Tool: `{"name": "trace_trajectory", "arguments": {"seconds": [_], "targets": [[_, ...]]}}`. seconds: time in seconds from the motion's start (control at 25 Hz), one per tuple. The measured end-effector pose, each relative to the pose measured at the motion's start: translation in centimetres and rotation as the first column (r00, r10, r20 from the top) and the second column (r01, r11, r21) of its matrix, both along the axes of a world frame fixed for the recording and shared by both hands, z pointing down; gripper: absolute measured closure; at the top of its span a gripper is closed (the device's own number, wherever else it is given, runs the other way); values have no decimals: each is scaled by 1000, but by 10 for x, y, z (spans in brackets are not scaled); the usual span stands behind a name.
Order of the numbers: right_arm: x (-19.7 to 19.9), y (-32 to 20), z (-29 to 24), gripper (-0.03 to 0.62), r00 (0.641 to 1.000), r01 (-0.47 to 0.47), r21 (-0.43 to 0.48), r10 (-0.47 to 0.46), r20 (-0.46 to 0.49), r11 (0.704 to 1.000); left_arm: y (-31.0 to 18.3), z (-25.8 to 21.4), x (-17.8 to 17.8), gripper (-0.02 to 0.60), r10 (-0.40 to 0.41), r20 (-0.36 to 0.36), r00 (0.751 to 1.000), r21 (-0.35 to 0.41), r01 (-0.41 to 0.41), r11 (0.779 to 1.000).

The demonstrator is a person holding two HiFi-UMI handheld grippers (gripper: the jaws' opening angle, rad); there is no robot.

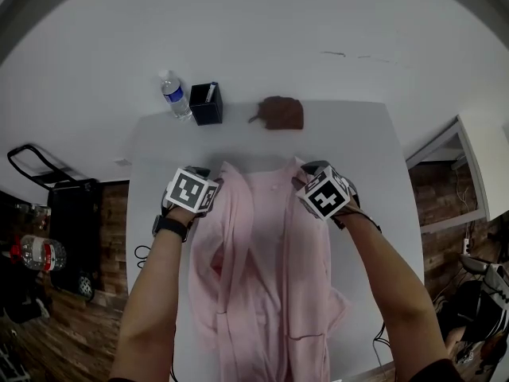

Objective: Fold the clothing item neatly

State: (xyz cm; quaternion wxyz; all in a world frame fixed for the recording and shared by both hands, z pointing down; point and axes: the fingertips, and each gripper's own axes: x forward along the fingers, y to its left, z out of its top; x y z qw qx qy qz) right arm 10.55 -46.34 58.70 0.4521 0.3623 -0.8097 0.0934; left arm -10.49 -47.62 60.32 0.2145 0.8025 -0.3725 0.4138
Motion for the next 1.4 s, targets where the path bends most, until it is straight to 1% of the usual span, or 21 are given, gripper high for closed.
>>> {"name": "trace_trajectory", "arguments": {"seconds": [0.16, 0.24, 0.28, 0.36, 0.48, 0.6, 0.68, 0.76, 0.8, 0.92, 1.0, 1.08, 1.24, 1.32, 1.4], "targets": [[15, 11, -22, 453, 985, -120, 26, 115, 131, 992, 17, -16, -12, 500, -63, -47, 997, 53, 65, 996], [30, 30, -31, 453, 970, -167, 26, 160, 186, 986, 31, -32, -15, 512, -70, -80, 994, 83, 77, 994], [41, 48, -31, 454, 959, -197, 9, 191, 208, 980, 42, -40, -13, 515, -64, -100, 993, 94, 74, 993], [68, 97, -24, 457, 938, -253, -57, 259, 228, 966, 73, -54, -4, 518, -42, -150, 988, 109, 59, 992], [104, 193, -4, 461, 922, -294, -178, 328, 207, 939, 133, -72, 24, 528, 10, -247, 969, 109, 18, 994], [130, 289, 24, 460, 905, -338, -299, 395, 158, 893, 198, -78, 62, 531, 59, -346, 937, 90, -29, 996], [136, 334, 43, 459, 899, -363, -335, 421, 118, 870, 235, -79, 85, 531, 65, -397, 916, 76, -38, 996], [134, 358, 56, 459, 895, -379, -339, 434, 101, 861, 266, -83, 110, 535, 66, -438, 897, 79, -35, 996], [133, 363, 60, 459, 893, -386, -334, 440, 98, 860, 279, -85, 123, 537, 79, -449, 890, 96, -40, 995], [127, 368, 72, 446, 873, -413, -342, 474, 117, 844, 309, -90, 159, 540, 126, -451, 883, 167, -55, 984], [121, 367, 78, 439, 861, -430, -340, 493, 125, 837, 318, -84, 172, 541, 116, -432, 894, 182, -40, 983], [120, 363, 80, 437, 854, -449, -316, 506, 123, 836, 326, -73, 180, 545, 91, -410, 907, 170, -21, 985], [130, 357, 76, 420, 838, -495, -266, 535, 104, 827, 343, -52, 193, 549, 59, -388, 920, 138, -5, 990], [129, 357, 77, 404, 842, -488, -278, 530, 101, 828, 349, -43, 196, 551, 43, -379, 924, 124, 4, 992], [126, 358, 81, 404, 855, -474, -290, 513, 75, 831, 354, -36, 200, 551, 36, -372, 928, 118, 8, 993]]}}
